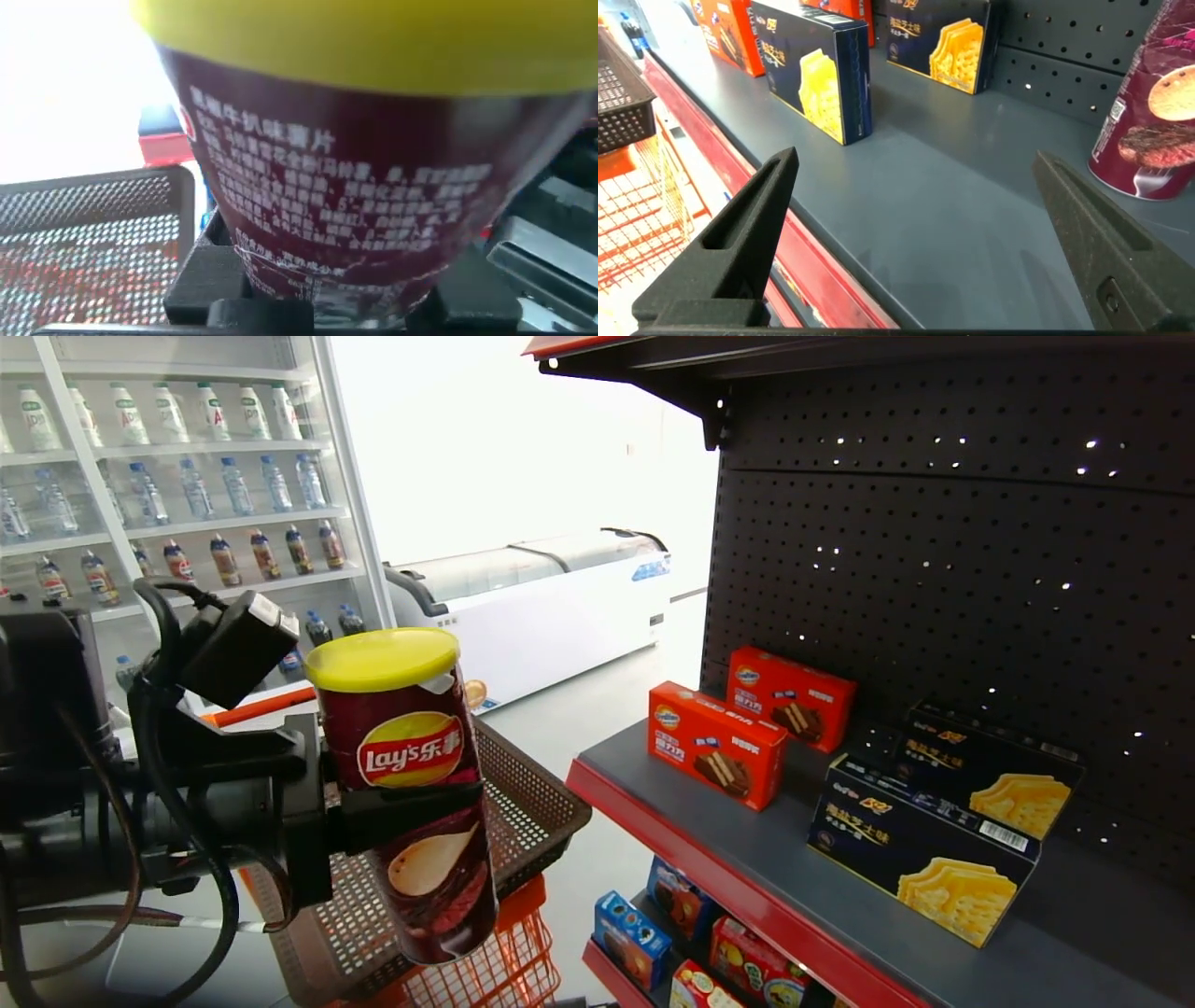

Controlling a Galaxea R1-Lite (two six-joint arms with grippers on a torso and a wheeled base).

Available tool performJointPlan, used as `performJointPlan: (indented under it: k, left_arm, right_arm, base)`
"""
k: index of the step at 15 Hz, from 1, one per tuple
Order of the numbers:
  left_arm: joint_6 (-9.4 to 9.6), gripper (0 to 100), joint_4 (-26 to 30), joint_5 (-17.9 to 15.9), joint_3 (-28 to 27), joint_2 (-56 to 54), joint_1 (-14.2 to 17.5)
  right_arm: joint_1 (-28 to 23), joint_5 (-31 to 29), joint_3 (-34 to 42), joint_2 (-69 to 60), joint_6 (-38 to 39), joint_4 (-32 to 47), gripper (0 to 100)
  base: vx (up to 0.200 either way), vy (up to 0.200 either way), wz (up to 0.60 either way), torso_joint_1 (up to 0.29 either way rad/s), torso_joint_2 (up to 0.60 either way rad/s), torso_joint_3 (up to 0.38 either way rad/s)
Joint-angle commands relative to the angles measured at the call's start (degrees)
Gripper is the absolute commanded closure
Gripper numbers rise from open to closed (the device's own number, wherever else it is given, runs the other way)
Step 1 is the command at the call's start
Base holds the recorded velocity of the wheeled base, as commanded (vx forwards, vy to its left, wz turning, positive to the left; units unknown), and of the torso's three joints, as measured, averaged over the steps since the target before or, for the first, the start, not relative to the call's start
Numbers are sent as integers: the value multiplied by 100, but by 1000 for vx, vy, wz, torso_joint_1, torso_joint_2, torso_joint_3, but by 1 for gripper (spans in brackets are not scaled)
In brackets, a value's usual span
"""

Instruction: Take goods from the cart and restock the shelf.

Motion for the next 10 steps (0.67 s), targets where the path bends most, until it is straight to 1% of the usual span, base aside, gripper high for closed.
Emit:
performJointPlan:
  k: [1, 2, 3, 5, 7, 8, 10]
  left_arm:
    - [-13, 100, 17, -71, -72, -1, -37]
    - [-31, 100, 17, -229, -116, -1, -55]
    - [-66, 100, -10, -493, -108, -1, -90]
    - [-75, 100, 34, -888, -81, -19, -152]
    - [-356, 100, 113, -1609, -72, -221, -283]
    - [-365, 100, 105, -1706, -72, -221, -275]
    - [-356, 100, 52, -1715, -90, -177, -266]
  right_arm:
    - [0, 2, 0, 0, -2, -6, 0]
    - [0, 2, 0, 0, -2, -6, 0]
    - [0, 2, 0, 0, -2, -6, 0]
    - [0, 2, 0, 0, -2, -6, 0]
    - [0, 2, 0, 0, -2, -6, 0]
    - [0, 2, 0, 0, -2, -6, 0]
    - [0, 11, 0, 0, -2, -6, 0]
  base:
    - [0, 0, 0, 0, 0, 0]
    - [0, 0, 0, 0, 0, 0]
    - [0, 0, 0, 0, 0, 0]
    - [0, 0, 0, 0, 0, 0]
    - [0, 0, 0, 0, 0, 0]
    - [0, 0, 0, 0, 0, 0]
    - [0, 0, 0, 0, 0, 0]
